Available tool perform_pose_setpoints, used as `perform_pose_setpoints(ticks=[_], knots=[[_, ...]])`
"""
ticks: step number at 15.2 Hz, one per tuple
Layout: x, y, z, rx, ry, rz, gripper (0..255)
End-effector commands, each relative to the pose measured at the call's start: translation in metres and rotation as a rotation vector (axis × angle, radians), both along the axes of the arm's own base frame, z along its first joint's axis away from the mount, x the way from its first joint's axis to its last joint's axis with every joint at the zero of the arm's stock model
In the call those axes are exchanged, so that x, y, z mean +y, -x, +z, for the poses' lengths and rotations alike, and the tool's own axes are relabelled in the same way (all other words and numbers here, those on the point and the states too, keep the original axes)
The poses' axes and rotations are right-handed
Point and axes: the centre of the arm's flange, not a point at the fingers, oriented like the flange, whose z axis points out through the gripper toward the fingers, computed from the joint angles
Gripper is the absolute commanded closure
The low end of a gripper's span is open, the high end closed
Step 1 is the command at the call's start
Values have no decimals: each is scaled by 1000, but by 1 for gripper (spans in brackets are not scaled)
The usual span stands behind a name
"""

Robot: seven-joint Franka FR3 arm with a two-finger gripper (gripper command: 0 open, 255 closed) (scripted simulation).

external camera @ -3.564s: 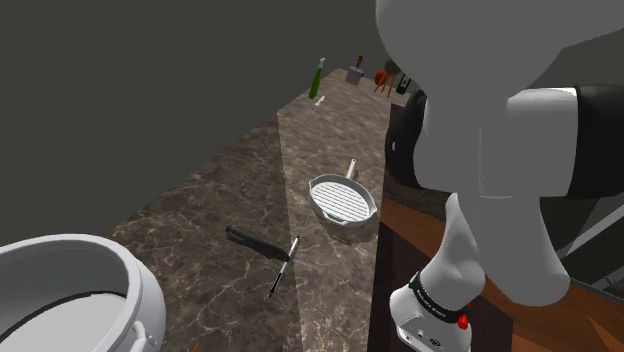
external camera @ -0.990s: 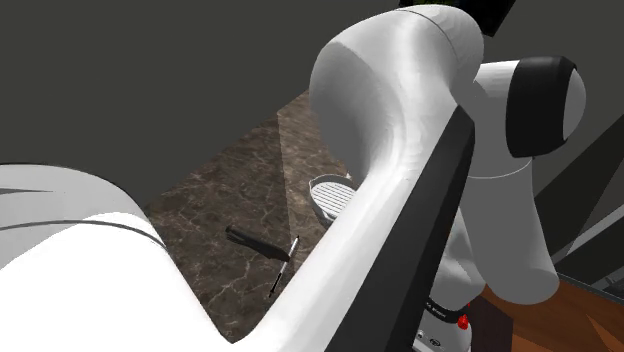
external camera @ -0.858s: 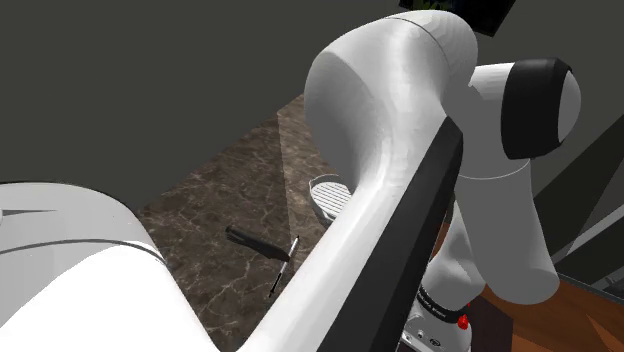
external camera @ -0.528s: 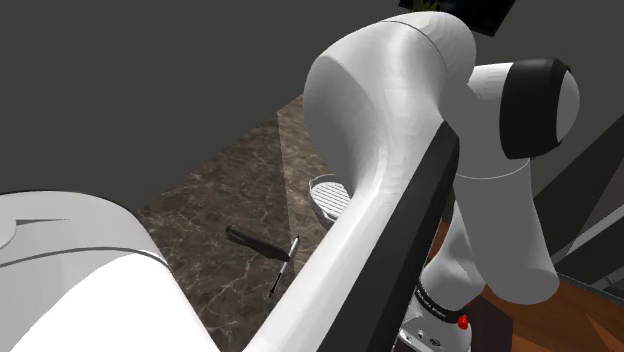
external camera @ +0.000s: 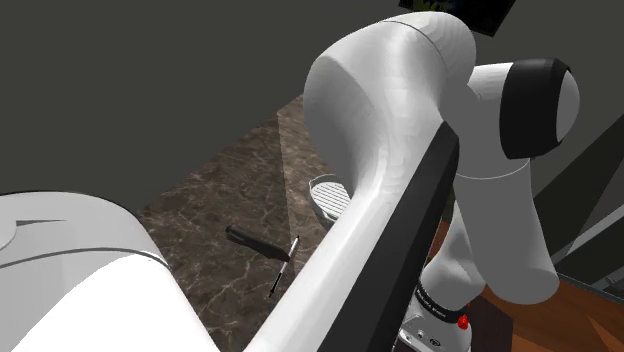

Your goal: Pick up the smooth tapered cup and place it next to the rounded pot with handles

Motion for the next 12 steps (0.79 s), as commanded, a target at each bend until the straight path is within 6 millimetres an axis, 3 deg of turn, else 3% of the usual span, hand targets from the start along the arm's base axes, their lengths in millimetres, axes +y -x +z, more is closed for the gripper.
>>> perform_pose_setpoints(ticks=[1,4,12], knots=[[-2,-2,13,0,0,0,0],[-7,-7,49,0,0,0,0],[-7,-7,49,0,0,0,0]])
